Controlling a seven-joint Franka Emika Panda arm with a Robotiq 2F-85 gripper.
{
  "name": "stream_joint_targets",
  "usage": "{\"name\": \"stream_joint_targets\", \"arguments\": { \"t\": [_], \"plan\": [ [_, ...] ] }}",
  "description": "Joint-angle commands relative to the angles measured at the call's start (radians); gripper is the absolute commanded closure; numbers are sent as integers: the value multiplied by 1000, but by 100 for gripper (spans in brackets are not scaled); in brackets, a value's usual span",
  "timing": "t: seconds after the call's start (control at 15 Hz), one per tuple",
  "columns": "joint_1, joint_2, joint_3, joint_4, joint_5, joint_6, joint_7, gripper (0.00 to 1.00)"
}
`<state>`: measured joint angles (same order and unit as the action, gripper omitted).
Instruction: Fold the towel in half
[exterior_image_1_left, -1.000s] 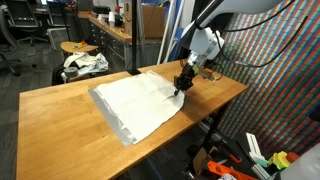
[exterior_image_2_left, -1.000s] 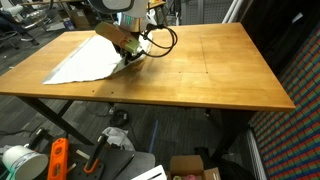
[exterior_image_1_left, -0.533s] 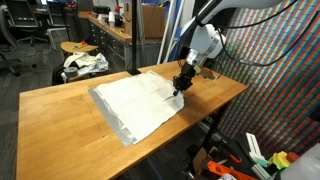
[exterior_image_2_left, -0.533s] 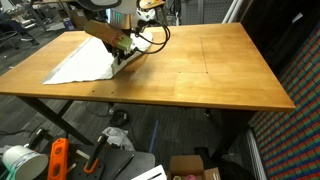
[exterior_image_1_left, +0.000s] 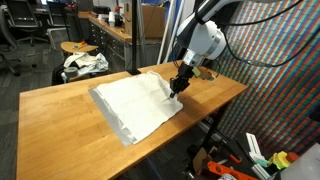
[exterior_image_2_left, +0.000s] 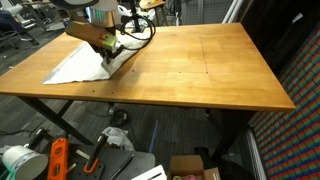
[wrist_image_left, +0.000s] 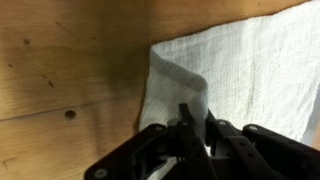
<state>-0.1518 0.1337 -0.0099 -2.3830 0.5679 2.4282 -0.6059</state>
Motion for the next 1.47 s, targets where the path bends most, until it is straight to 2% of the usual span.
{"name": "stream_joint_targets", "arguments": {
  "t": [0.0,1.4],
  "plan": [
    [32,-60,19,-58,31,55,-16,83],
    [165,-192,38,-169,108,69,-44,85]
  ]
}}
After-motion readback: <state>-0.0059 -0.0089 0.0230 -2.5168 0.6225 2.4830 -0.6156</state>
